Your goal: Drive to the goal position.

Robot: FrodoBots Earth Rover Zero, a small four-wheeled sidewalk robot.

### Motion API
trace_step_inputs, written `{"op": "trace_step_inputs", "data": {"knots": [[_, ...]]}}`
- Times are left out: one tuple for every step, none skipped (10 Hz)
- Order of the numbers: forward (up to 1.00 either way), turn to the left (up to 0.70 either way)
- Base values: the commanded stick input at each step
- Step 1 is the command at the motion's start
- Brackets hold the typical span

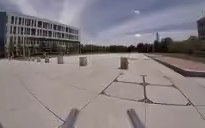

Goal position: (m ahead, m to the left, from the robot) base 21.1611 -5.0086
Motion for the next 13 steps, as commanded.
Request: {"op": "trace_step_inputs", "data": {"knots": [[0.5, 0.0], [0.5, 0.0], [0.5, 0.0], [0.5, 0.0], [0.5, 0.0], [0.5, 0.0], [0.5, 0.0], [0.5, 0.0], [0.5, 0.0], [0.5, 0.0], [0.5, 0.0], [0.5, 0.0], [0.5, 0.0]]}}
